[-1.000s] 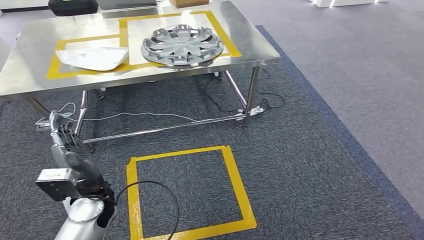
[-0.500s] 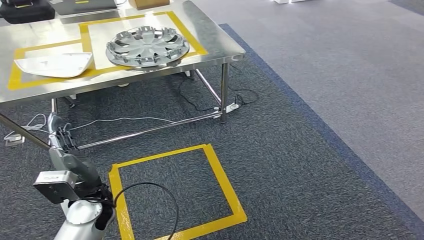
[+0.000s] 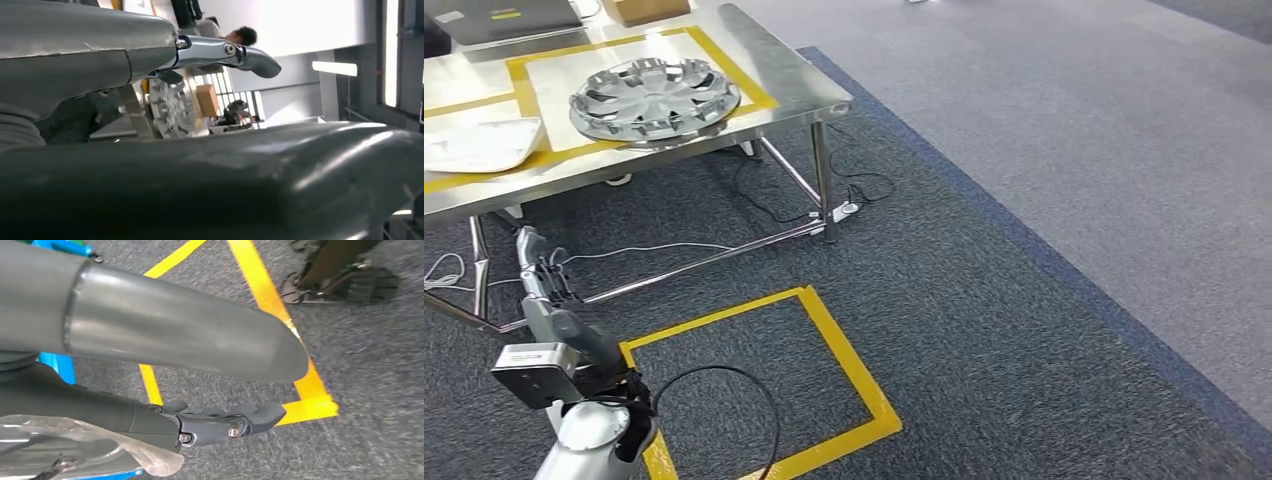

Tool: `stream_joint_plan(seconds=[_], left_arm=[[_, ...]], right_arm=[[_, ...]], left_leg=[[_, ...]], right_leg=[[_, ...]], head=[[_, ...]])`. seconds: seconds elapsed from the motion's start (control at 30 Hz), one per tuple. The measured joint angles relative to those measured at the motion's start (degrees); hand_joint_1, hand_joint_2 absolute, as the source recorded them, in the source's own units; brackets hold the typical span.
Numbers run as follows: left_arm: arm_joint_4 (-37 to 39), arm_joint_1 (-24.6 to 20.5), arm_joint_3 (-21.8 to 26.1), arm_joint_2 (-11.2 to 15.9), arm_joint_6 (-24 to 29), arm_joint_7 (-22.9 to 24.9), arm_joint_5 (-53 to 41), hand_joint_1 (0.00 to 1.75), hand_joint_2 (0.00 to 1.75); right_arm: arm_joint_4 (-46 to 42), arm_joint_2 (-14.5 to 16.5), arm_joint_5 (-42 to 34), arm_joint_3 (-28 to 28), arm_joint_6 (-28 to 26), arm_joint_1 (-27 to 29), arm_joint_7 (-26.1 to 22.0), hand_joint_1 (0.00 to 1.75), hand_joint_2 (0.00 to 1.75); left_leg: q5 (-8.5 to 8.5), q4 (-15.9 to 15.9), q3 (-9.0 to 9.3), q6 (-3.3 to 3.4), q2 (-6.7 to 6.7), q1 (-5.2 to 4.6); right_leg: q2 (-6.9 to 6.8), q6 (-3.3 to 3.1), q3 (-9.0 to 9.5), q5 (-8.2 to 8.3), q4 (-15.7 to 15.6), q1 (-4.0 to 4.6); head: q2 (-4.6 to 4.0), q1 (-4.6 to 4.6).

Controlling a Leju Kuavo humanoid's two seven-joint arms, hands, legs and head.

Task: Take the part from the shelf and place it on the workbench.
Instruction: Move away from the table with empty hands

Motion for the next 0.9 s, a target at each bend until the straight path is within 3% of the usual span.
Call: stream_joint_plan(seconds=[0.03, 0.1, 0.2, 0.23, 0.27, 0.3, 0.33, 0.4, 0.47, 0.5, 0.57, 0.6, 0.63, 0.7, 0.77, 0.8, 0.83, 0.9], left_arm=[[0.0, 0.0, 0.0, 0.0, 0.0, 0.0, 0.0, 0.0, 0.0], [-0.1, -0.1, 0.0, 0.0, 0.0, 0.0, 0.0, 0.0, 0.0], [-0.1, 0.1, 0.0, 0.0, 0.0, 0.0, 0.0, 0.0, 0.0], [-0.1, 0.1, 0.0, 0.0, -0.1, 0.0, 0.0, 0.0, 0.0], [-0.1, 0.1, 0.0, 0.1, -0.1, 0.0, 0.0, 0.0, 0.0], [-0.1, 0.1, 0.0, 0.1, -0.1, 0.0, 0.0, 0.0, 0.0], [-0.1, 0.1, 0.0, 0.1, -0.1, 0.0, 0.0, 0.0, 0.0], [-0.1, 0.1, 0.0, 0.1, -0.1, 0.0, 0.0, 0.0, 0.0], [-0.1, 0.1, 0.0, 0.1, -0.1, 0.0, 0.0, 0.0, 0.0], [-0.1, 0.1, 0.0, 0.1, -0.1, 0.0, 0.0, 0.0, 0.0], [-0.2, 0.0, 0.0, 0.1, -0.2, 0.0, 0.0, 0.0, 0.0], [-0.2, 0.0, 0.0, 0.1, -0.2, 0.0, 0.0, 0.0, 0.0], [-0.2, 0.0, 0.0, 0.0, -0.2, 0.0, 0.0, 0.0, 0.0], [-0.2, 0.1, 0.0, 0.0, -0.2, 0.0, 0.0, 0.0, 0.0], [-0.2, 0.1, 0.0, 0.0, -0.2, 0.0, 0.0, 0.0, 0.0], [-0.2, 0.1, 0.0, 0.0, -0.2, 0.0, 0.0, 0.0, 0.0], [-0.2, 0.1, 0.0, 0.0, -0.2, 0.0, 0.0, 0.0, 0.0], [-0.2, 0.1, 0.0, 0.0, -0.2, 0.0, 0.0, 0.0, 0.0]], right_arm=[[0.0, 0.0, 0.1, 0.0, 0.0, 0.1, 0.0, 0.0, 0.0], [0.0, 0.0, 0.2, 0.0, 0.1, 0.2, 0.1, 0.0, 0.0], [0.0, 0.0, 0.3, 0.0, 0.1, 0.0, 0.2, 0.0, 0.0], [0.0, 0.0, 0.3, 0.0, 0.1, 0.0, 0.2, 0.0, 0.0], [0.0, 0.0, 0.3, 0.0, 0.1, 0.0, 0.2, 0.0, 0.0], [0.0, 0.0, 0.4, 0.0, 0.1, 0.0, 0.2, 0.0, 0.0], [0.0, 0.0, 0.4, 0.0, 0.1, 0.0, 0.2, 0.0, 0.0], [0.0, 0.1, 0.4, 0.0, 0.1, 0.0, 0.2, 0.0, 0.0], [0.0, 0.3, 0.4, 0.0, 0.1, -0.1, 0.2, 0.0, 0.0], [0.0, 0.4, 0.4, 0.0, 0.1, -0.1, 0.2, 0.0, 0.0], [0.0, 0.3, 0.5, 0.0, 0.1, 0.1, 0.2, 0.0, 0.0], [0.0, 0.3, 0.5, 0.0, 0.1, 0.1, 0.2, 0.0, 0.0], [0.0, 0.3, 0.5, 0.0, 0.1, 0.1, 0.2, 0.0, 0.0], [0.0, 0.3, 0.6, 0.0, 0.2, -0.1, 0.3, 0.0, 0.0], [0.0, 0.3, 0.6, 0.0, 0.2, 0.0, 0.3, 0.0, 0.0], [0.0, 0.3, 0.6, 0.0, 0.2, 0.0, 0.4, 0.0, 0.0], [0.0, 0.3, 0.6, 0.0, 0.2, 0.1, 0.4, 0.0, 0.0], [0.0, 0.2, 0.6, 0.0, 0.2, 0.0, 0.5, 0.0, 0.0]], left_leg=[[-0.05, 0.0, -0.03, -0.27, 0.2, 0.05], [-1.55, 1.7, -0.66, -0.86, -1.13, 0.28], [-6.98, 11.7, -4.9, -1.37, -3.75, 0.55], [-8.03, 14.9, -6.26, -1.35, -3.91, 0.56], [-8.05, 16.3, -6.88, -1.25, -3.98, 0.55], [-6.9, 15.4, -6.45, -1.05, -4.08, 0.53], [-4.92, 12.5, -5.07, -0.72, -4.39, 0.49], [-1.29, 4.8, -1.53, 0.21, -6.37, 0.43], [-0.34, 0.7, 0.19, 0.69, -8.05, 0.3], [-0.5, 0.3, 0.27, 0.71, -8.12, 0.22], [-0.12, -0.4, 0.42, 0.76, -7.21, 0.31], [0.18, -0.9, 0.56, 0.91, -6.64, 0.48], [0.46, -1.3, 0.67, 1.07, -5.99, 0.66], [0.64, -1.5, 0.63, 1.28, -4.68, 0.71], [0.63, -1.5, 0.52, 1.28, -3.41, 0.67], [0.59, -1.4, 0.51, 1.23, -2.86, 0.69], [0.52, -1.3, 0.53, 1.12, -2.35, 0.73], [0.18, -1.0, 0.57, 0.59, -1.48, 0.67]], right_leg=[[0.43, -0.38, -0.13, 0.14, 0.0, -0.03], [1.25, -1.1, -0.3, 0.44, -0.1, -0.18], [2.65, -1.81, -0.61, 0.76, -0.2, -0.18], [3.2, -1.89, -0.69, 0.82, -0.2, -0.09], [3.76, -1.95, -0.73, 0.87, -0.1, 0.0], [4.37, -1.97, -0.73, 0.92, -0.1, 0.08], [4.96, -1.95, -0.69, 0.97, -0.1, 0.15], [6.04, -1.74, -0.75, 1.12, 0.0, 0.26], [6.94, -1.2, -1.24, 1.41, 0.1, 0.08], [7.35, -0.83, -1.5, 1.6, 0.0, -0.04], [7.8, -0.12, -1.9, 1.73, 0.0, -0.18], [7.24, 0.15, -2.42, 1.12, 0.8, -0.11], [6.25, 0.39, -3.47, -0.13, 2.7, -0.03], [3.9, 0.8, -6.84, -3.78, 9.7, -0.1], [3.0, 1.29, -9.32, -5.67, 15.3, -0.33], [2.79, 1.48, -9.18, -5.18, 15.4, -0.45], [2.49, 1.61, -7.83, -3.73, 13.1, -0.57], [0.91, 1.69, -3.31, -0.63, 5.3, -0.59]], head=[[0.0, -0.07], [0.0, -0.21], [-0.01, -0.55], [-0.01, -0.56], [-0.01, -0.56], [-0.01, -0.55], [-0.01, -0.56], [-0.01, -0.52], [-0.01, -0.55], [-0.01, -0.57], [-0.01, -0.58], [-0.01, -0.46], [-0.01, -0.24], [-0.01, 0.12], [-0.01, 0.2], [-0.01, 0.22], [-0.01, 0.24], [-0.01, 0.28]])
